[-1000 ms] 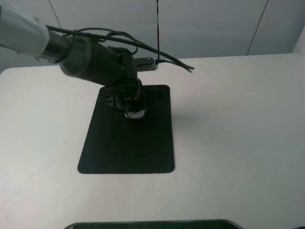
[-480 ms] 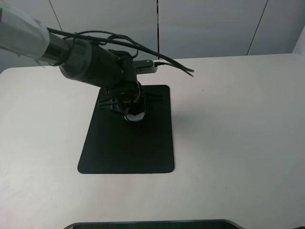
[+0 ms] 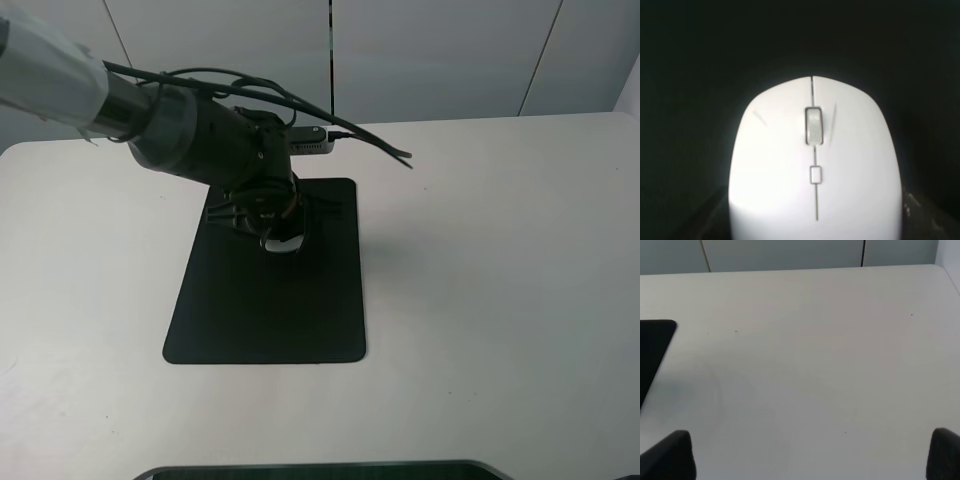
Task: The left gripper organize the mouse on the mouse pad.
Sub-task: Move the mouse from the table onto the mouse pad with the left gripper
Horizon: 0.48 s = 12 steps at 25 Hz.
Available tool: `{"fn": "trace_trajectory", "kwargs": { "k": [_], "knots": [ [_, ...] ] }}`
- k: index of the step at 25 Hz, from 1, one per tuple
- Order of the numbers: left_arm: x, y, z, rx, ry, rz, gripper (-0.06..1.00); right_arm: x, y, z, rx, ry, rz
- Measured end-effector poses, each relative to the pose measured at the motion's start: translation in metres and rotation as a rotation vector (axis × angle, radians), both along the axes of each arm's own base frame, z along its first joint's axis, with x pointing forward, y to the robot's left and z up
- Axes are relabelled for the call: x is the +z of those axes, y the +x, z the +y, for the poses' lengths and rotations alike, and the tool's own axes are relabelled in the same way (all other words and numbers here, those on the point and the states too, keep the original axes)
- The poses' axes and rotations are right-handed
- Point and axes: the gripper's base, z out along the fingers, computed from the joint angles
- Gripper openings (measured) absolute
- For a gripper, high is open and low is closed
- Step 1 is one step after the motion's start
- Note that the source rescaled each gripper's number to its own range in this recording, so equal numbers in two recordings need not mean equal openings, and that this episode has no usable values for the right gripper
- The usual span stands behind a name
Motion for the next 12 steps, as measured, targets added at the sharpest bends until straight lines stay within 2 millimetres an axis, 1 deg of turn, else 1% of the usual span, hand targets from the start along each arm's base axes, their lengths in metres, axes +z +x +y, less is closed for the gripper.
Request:
{"fn": "trace_trajectory", "kwargs": {
  "k": [4,8,12],
  "knots": [
    [-0.005,0.000,0.000,-0.003,0.012,0.007,0.01,0.000,0.000,0.000,0.000,0.000,0.000],
    [-0.006,0.000,0.001,-0.006,0.018,0.006,0.01,0.000,0.000,0.000,0.000,0.000,0.000],
    [-0.012,0.000,0.001,0.001,0.025,0.016,0.01,0.000,0.000,0.000,0.001,-0.002,0.000]
  ]
}}
